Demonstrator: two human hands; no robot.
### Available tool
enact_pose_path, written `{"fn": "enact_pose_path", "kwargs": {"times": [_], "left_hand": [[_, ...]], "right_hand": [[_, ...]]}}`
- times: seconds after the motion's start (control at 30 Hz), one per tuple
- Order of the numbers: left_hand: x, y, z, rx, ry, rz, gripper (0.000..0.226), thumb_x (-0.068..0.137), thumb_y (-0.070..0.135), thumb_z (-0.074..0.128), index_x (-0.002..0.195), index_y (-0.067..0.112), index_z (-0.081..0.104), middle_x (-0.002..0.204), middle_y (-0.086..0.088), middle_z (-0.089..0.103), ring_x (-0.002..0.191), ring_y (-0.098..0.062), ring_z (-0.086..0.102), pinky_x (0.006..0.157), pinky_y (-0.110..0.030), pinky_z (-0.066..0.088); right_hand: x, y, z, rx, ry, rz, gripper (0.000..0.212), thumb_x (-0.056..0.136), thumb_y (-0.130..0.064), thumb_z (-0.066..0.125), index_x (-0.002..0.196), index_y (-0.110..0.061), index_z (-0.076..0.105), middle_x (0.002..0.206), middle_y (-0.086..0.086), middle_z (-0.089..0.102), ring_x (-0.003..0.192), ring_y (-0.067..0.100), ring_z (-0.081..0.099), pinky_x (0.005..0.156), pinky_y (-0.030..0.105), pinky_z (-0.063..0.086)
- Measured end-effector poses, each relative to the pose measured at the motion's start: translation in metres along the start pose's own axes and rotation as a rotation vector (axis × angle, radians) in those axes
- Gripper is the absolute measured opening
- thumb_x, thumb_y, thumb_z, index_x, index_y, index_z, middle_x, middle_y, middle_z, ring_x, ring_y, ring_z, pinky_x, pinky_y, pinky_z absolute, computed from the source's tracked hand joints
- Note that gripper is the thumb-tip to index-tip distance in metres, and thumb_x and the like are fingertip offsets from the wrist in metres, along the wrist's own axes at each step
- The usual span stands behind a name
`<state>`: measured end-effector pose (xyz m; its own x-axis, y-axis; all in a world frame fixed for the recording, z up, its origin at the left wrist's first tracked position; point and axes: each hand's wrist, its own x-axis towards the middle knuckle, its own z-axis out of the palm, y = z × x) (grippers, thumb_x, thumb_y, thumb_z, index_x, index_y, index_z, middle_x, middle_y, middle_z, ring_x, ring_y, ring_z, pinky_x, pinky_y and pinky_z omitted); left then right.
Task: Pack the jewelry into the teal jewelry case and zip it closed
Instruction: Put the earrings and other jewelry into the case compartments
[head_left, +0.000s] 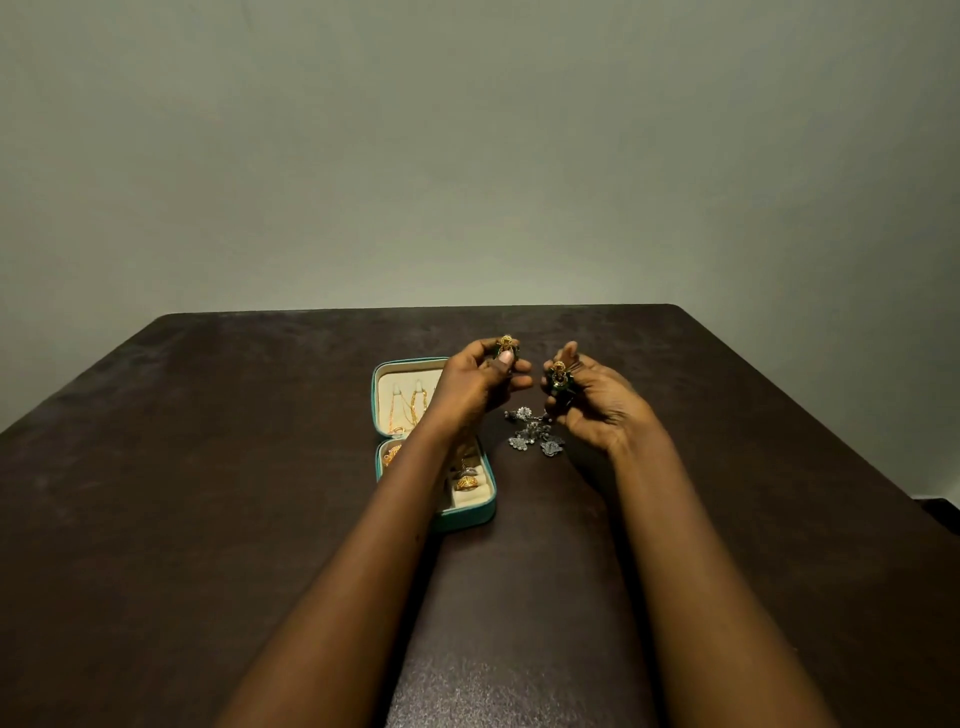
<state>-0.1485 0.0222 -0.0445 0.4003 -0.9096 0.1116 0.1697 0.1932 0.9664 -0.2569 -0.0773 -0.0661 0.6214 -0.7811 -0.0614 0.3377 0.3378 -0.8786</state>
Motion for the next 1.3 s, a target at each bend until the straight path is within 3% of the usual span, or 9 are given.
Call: {"fn": "enact_pose_path", "kwargs": {"times": [0.13,0.2,0.37,0.5,0.77,0.9,1.0,1.17,1.3], "left_hand": [[0.001,0.000,0.000,0.038,0.007,-0.023,0.012,0.097,0.009,0.046,0.096,0.011,0.058,0.084,-0.002,0.064,0.059,0.001,0.065,0.060,-0.016,0.045],[0.002,0.000,-0.001,0.109,0.014,-0.022,0.012,0.096,0.017,0.049,0.090,0.017,0.059,0.088,0.002,0.066,0.071,-0.002,0.066,0.065,-0.021,0.039],[0.001,-0.001,-0.002,0.265,0.050,0.036,0.026,0.091,0.027,0.057,0.108,0.011,0.068,0.101,0.001,0.067,0.098,-0.009,0.059,0.075,-0.021,0.041],[-0.001,0.000,-0.003,0.293,0.052,0.061,0.028,0.089,0.023,0.061,0.112,0.009,0.067,0.096,0.001,0.069,0.086,-0.003,0.062,0.065,-0.018,0.046],[-0.001,-0.002,-0.004,0.287,0.099,0.014,0.009,0.086,0.020,0.065,0.091,0.018,0.071,0.074,0.010,0.069,0.065,0.004,0.064,0.065,-0.024,0.038],[0.002,-0.004,-0.006,0.293,0.129,-0.004,0.010,0.087,0.017,0.064,0.093,0.012,0.071,0.068,0.009,0.067,0.056,0.008,0.062,0.057,-0.021,0.036],[0.003,-0.003,-0.005,0.317,0.164,-0.002,0.019,0.090,0.018,0.060,0.105,0.008,0.068,0.079,0.003,0.066,0.067,0.000,0.062,0.058,-0.017,0.040],[0.002,-0.003,-0.008,0.359,0.164,0.047,0.019,0.084,0.017,0.067,0.099,0.005,0.071,0.076,-0.001,0.068,0.061,-0.002,0.063,0.047,-0.003,0.039],[0.001,-0.002,-0.008,0.353,0.202,0.048,0.016,0.082,0.018,0.070,0.093,0.007,0.072,0.072,0.000,0.069,0.059,-0.003,0.062,0.046,-0.004,0.038]], "right_hand": [[-0.006,-0.004,0.003,-0.060,0.036,-0.015,0.015,0.096,-0.009,0.044,0.092,-0.016,0.057,0.088,0.003,0.060,0.078,0.014,0.058,0.072,0.027,0.048],[-0.011,-0.005,0.007,-0.100,0.069,-0.010,0.013,0.094,-0.015,0.050,0.083,-0.017,0.057,0.078,0.000,0.061,0.067,0.009,0.056,0.059,0.021,0.045],[-0.017,-0.009,0.013,-0.075,0.138,-0.007,0.023,0.092,-0.023,0.052,0.070,-0.018,0.053,0.050,-0.010,0.056,0.056,0.006,0.043,0.045,0.017,0.032],[-0.020,-0.010,0.014,-0.027,0.155,0.015,0.019,0.093,-0.022,0.052,0.074,-0.016,0.054,0.064,-0.002,0.065,0.060,0.009,0.059,0.057,0.024,0.041],[-0.022,-0.008,0.021,0.032,0.193,0.164,0.020,0.096,-0.013,0.048,0.080,-0.003,0.051,0.053,0.010,0.067,0.046,0.018,0.067,0.044,0.023,0.055],[-0.020,-0.010,0.022,0.019,0.259,0.221,0.034,0.101,-0.020,0.036,0.080,0.004,0.048,0.100,0.028,0.064,0.102,0.035,0.062,0.075,0.041,0.055],[-0.023,-0.013,0.023,0.031,0.237,0.195,0.022,0.096,-0.012,0.048,0.080,0.004,0.050,0.086,0.025,0.056,0.096,0.036,0.060,0.091,0.046,0.048],[-0.027,-0.015,0.024,-0.008,0.207,0.122,0.012,0.087,0.013,0.047,0.079,0.009,0.055,0.085,0.027,0.058,0.075,0.029,0.062,0.062,0.030,0.058],[-0.027,-0.020,0.023,-0.030,0.183,0.090,0.016,0.093,0.008,0.040,0.084,0.003,0.053,0.097,0.026,0.063,0.074,0.028,0.063,0.061,0.030,0.058]]}}
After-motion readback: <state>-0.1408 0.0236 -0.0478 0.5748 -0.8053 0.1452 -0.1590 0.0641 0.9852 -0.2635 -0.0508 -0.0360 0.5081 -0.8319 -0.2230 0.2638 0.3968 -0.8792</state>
